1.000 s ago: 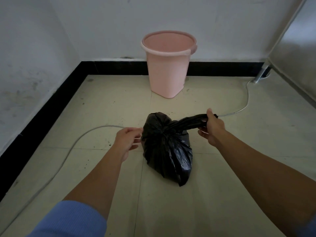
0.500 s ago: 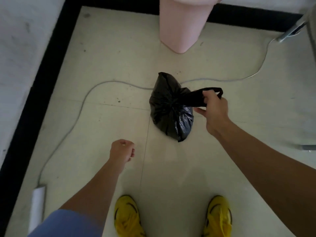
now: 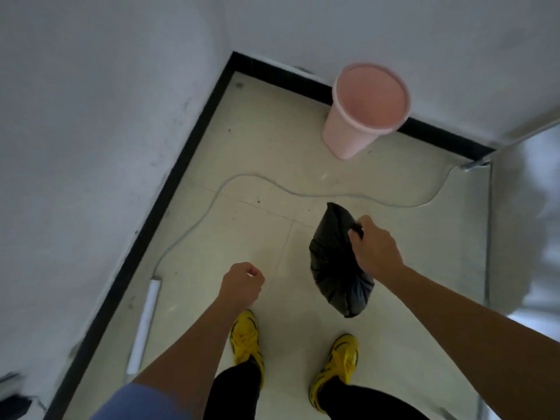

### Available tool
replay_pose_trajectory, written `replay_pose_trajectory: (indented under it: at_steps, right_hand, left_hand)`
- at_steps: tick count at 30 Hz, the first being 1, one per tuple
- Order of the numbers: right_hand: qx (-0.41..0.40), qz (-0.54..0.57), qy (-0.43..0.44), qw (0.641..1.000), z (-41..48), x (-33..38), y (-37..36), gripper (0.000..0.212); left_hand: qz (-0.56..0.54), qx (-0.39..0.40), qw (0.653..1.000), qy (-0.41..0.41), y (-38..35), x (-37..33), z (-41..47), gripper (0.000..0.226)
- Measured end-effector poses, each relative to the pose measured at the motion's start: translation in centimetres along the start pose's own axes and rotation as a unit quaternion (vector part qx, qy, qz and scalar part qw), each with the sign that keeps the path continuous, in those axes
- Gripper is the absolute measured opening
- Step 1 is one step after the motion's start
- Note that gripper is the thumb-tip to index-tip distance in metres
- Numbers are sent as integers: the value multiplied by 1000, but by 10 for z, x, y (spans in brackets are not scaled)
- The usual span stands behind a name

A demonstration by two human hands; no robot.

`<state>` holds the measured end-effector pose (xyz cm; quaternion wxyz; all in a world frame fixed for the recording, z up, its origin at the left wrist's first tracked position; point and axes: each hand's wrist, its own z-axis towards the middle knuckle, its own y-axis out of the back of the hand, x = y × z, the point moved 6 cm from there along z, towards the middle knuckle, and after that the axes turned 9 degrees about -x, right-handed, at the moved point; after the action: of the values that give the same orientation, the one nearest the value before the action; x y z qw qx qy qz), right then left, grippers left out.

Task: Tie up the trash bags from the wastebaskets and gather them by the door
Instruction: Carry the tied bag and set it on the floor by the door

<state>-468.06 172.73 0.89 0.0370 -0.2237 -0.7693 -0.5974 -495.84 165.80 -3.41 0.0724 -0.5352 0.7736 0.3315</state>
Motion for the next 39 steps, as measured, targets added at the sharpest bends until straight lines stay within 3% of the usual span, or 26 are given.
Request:
replay_pose_trajectory:
  at_steps: [3, 6, 9, 12, 18, 24, 29, 33, 39]
  right_hand:
    - [77, -148, 66, 984, -32, 28, 32, 27]
    - [206, -244, 97, 943, -67, 42, 57, 23]
    - [326, -271, 100, 900, -106, 55, 81, 26]
    - [388, -248, 99, 882, -145, 75, 94, 31]
    - [290, -331, 323, 838, -245, 126, 120, 25]
    - [193, -408, 521, 725, -369, 182, 114, 19]
    - [169, -417, 630, 634, -516, 227, 95, 10]
    - [145, -400, 702, 572, -652, 256, 69, 19]
    - [148, -363, 781, 486, -901, 282, 13, 26]
  left_hand:
    - [6, -17, 1000, -4, 40, -8, -57, 9]
    - [-6, -42, 999, 1, 70, -9, -112, 8]
    - [-19, -82, 996, 3, 93, -4, -167, 8]
    - [-32, -130, 991, 6, 105, 11, -219, 9]
    - [-68, -203, 976, 46, 108, 85, -352, 13]
    - [-135, -296, 938, 123, 112, 210, -504, 11]
    - [-225, -379, 874, 207, 100, 348, -637, 12]
    - [-264, -423, 829, 254, 80, 459, -735, 6]
    - [-265, -468, 773, 336, 47, 637, -903, 15]
